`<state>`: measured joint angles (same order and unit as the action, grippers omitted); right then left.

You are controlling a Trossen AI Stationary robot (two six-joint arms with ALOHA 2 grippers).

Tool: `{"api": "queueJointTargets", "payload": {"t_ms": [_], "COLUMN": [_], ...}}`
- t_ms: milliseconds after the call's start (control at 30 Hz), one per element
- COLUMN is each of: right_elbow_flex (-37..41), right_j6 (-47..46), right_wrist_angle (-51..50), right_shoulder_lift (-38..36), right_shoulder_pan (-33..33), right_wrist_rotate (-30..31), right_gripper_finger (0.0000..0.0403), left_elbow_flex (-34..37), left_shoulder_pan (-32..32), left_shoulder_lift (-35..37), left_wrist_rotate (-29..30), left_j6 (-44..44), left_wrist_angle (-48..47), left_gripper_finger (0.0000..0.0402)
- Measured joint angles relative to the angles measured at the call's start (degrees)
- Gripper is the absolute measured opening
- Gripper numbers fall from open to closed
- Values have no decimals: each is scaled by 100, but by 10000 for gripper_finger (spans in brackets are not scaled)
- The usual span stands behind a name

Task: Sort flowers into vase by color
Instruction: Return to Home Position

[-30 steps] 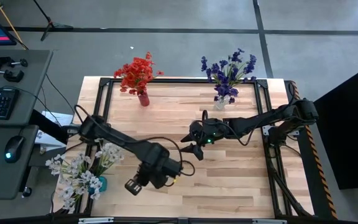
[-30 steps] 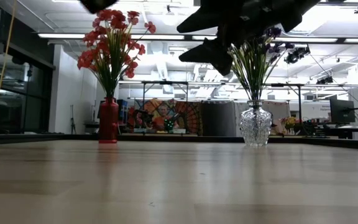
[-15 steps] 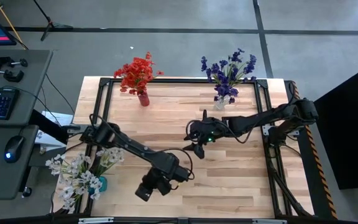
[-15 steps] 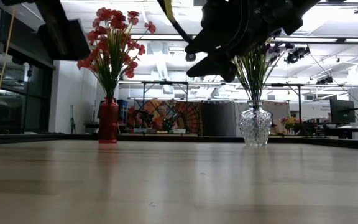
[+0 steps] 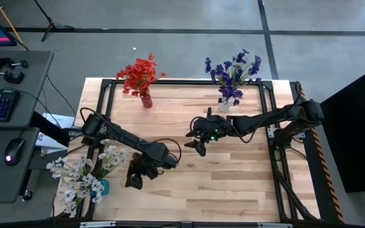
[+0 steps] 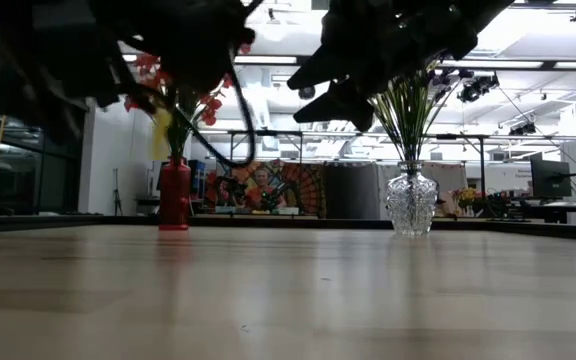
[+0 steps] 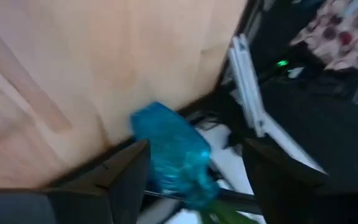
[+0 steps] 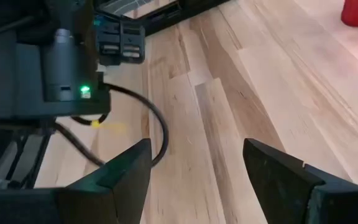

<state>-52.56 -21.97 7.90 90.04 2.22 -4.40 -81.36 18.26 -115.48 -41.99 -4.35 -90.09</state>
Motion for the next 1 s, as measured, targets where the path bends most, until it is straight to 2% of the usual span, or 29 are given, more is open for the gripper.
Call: {"api": "queueJointTargets", "payload": {"t_ms": [133, 267, 433, 700, 1000], "right_elbow_flex": [0, 0, 0, 0, 0], "right_j6": [88, 147, 148, 148, 36], "right_wrist_angle": [24, 42, 48, 59, 57], "right_shoulder_lift": [0, 0, 0, 0, 0], "right_shoulder_pan": [2, 0, 0, -74, -85], "right_wrist_rotate": [150, 321, 330, 385, 487], "right_gripper_finger": [243, 243, 243, 243, 243], "left_elbow_flex": [193, 527, 866, 867, 867], "left_shoulder_pan": [56, 245, 301, 204, 342], "left_shoulder_lift": [48, 174, 672, 1930, 2117], "left_wrist_rotate": [-251, -184, -369, -248, -263], "left_j6": [570, 734, 1098, 2156, 2386], "left_wrist_angle": [12, 7, 19, -1, 9], "left_gripper_finger": [251, 252, 252, 252, 252]}}
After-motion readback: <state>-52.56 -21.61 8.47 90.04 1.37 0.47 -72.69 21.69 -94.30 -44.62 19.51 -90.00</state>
